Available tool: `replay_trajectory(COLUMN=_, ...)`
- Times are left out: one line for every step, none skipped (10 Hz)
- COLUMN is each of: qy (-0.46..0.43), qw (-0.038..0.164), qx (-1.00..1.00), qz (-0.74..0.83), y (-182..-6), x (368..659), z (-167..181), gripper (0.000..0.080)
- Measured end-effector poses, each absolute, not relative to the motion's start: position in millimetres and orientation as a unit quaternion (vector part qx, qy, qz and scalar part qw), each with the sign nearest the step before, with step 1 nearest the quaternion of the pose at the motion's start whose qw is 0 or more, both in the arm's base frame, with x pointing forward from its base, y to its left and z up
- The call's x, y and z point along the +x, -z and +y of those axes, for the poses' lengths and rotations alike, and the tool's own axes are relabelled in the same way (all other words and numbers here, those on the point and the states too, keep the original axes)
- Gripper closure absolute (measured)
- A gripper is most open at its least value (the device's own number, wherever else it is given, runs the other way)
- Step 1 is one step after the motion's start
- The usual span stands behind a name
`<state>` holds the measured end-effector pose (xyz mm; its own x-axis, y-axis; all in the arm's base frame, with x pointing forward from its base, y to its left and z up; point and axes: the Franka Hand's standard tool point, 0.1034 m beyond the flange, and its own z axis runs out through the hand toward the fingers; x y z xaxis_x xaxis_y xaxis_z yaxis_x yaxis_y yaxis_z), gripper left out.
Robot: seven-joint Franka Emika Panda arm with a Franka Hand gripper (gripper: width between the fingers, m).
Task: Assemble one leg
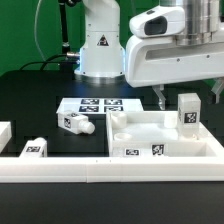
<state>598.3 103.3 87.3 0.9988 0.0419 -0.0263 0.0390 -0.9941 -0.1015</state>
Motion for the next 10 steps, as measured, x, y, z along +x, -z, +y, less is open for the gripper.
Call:
replay_trajectory(qy=-0.014, qw=0.051, qx=-0.998, qz=-0.019, y=-86.7, x=598.3, z=99.6, gripper=0.0150)
replay_trajectory(qy=-0.014, qw=0.051, qx=-0.998, qz=-0.018, y=-87.3, x=598.8, z=100.9, gripper=0.0258)
replay_trajectory(qy=-0.013, qw=0.051, qx=-0.998, qz=-0.019, y=-87.9, x=599.6, z=102.3, gripper=0.0401)
replay_trajectory(qy=-0.013, qw=0.051, qx=-0.998, qz=-0.019, y=-87.8, x=599.7, z=102.2, gripper=0.0401)
replay_trajectory(qy=-0.013, qw=0.051, qx=-0.998, qz=-0.019, y=-87.9, x=599.8, z=102.2, gripper=0.0514)
replay_trajectory(qy=-0.013, qw=0.051, qx=-0.998, qz=-0.019, y=-87.9, x=599.8, z=102.3, gripper=0.0514)
replay_trajectory(qy=-0.013, qw=0.051, qx=-0.998, qz=-0.013, y=-87.9, x=599.8, z=102.3, gripper=0.0514)
replay_trajectory(qy=-0.013, qw=0.052, qx=-0.999, qz=-0.009, y=-87.9, x=599.8, z=102.4, gripper=0.0514)
replay_trajectory(qy=-0.015, qw=0.051, qx=-0.998, qz=0.028, y=-87.9, x=599.8, z=102.5, gripper=0.0514)
replay_trajectory(qy=-0.014, qw=0.051, qx=-0.996, qz=0.076, y=-88.3, x=599.5, z=102.7, gripper=0.0514)
